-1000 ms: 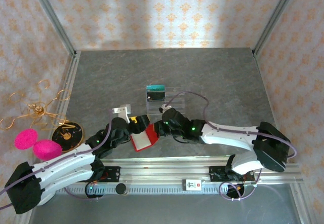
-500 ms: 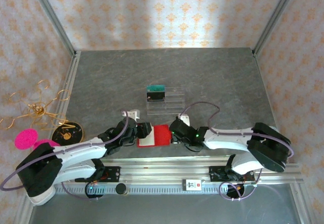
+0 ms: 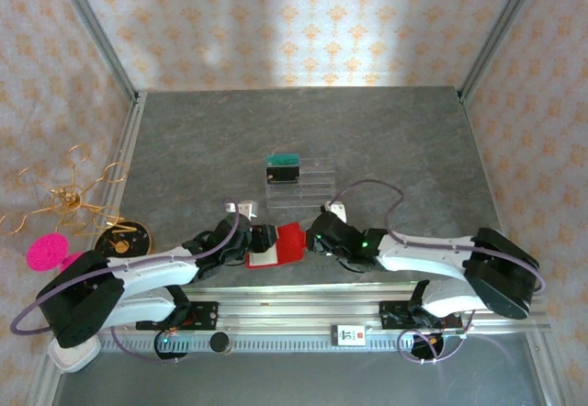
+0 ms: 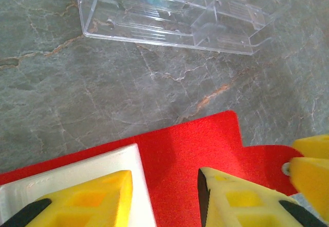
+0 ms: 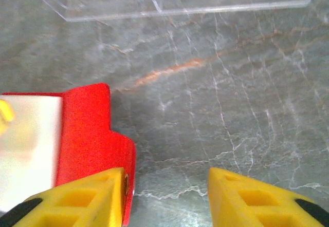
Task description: Take the credit cards out of the card holder
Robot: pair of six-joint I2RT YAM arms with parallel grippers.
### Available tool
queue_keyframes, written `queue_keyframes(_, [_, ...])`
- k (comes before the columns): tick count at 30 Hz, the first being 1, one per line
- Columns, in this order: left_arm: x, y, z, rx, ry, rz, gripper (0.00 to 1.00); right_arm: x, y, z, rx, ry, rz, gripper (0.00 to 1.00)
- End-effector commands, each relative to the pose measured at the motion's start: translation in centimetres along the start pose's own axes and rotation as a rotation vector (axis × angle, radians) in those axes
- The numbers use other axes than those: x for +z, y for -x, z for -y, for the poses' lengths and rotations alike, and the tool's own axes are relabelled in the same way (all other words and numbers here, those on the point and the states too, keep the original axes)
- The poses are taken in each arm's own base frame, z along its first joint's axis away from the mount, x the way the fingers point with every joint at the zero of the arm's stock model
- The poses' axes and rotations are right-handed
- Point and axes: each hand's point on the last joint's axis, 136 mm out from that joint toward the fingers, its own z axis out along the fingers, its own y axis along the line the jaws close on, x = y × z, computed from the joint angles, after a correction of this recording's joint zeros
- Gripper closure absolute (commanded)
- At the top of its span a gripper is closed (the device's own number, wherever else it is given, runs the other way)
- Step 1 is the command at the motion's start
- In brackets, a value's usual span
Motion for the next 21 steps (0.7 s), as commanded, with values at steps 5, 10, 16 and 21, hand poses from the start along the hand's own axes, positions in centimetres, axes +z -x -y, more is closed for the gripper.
queue_keyframes(5, [-0.3,1.5,1.8,0.022,-0.06,0.042,0.6,-3.0,2.5,-3.4,-0.109,0.132,0.045,0.68])
queue_keyframes(10, [-0.5,1.6,1.8,0.018,-0.063,0.042,0.6,-4.2,2.5,-8.3,-0.207,0.294,0.008,0.78])
queue_keyframes(16, [-0.7,1.7,2.9,0.02,-0.113,0.039,0.66,-3.6,2.6,-9.3,-0.21,0.305,-0.006,0.79])
queue_keyframes(21, [-0.3,1.5,5.6,0.038,-0.188,-0.004,0.8,-4.4,3.6,-8.9,-0.196,0.296,0.04,0.8])
